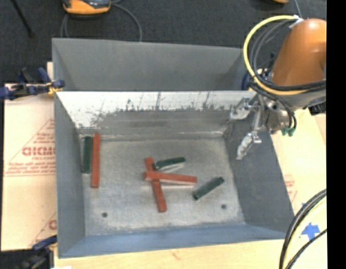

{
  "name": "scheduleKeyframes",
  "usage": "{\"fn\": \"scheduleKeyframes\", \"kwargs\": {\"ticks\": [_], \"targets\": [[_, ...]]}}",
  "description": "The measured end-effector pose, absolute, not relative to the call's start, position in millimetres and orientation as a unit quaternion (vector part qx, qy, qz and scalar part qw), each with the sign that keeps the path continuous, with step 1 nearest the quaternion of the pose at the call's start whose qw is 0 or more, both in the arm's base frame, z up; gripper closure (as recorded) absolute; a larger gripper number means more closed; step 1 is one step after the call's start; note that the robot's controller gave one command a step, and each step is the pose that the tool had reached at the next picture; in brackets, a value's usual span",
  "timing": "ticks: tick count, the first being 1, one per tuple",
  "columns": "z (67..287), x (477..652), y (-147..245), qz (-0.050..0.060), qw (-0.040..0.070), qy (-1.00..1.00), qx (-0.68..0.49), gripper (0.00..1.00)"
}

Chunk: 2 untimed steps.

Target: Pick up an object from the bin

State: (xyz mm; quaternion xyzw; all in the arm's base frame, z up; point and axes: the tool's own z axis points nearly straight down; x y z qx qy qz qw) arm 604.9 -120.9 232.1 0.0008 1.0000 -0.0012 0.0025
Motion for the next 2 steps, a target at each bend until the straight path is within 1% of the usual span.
{"fn": "scheduleKeyframes", "kwargs": {"ticks": [1, 2], "targets": [[187, 589.7, -116, -0.002, 0.006, 0.995, -0.097, 0.00], [160, 553.3, -108, 0.000, 0.001, 0.971, -0.238, 0.00]]}}
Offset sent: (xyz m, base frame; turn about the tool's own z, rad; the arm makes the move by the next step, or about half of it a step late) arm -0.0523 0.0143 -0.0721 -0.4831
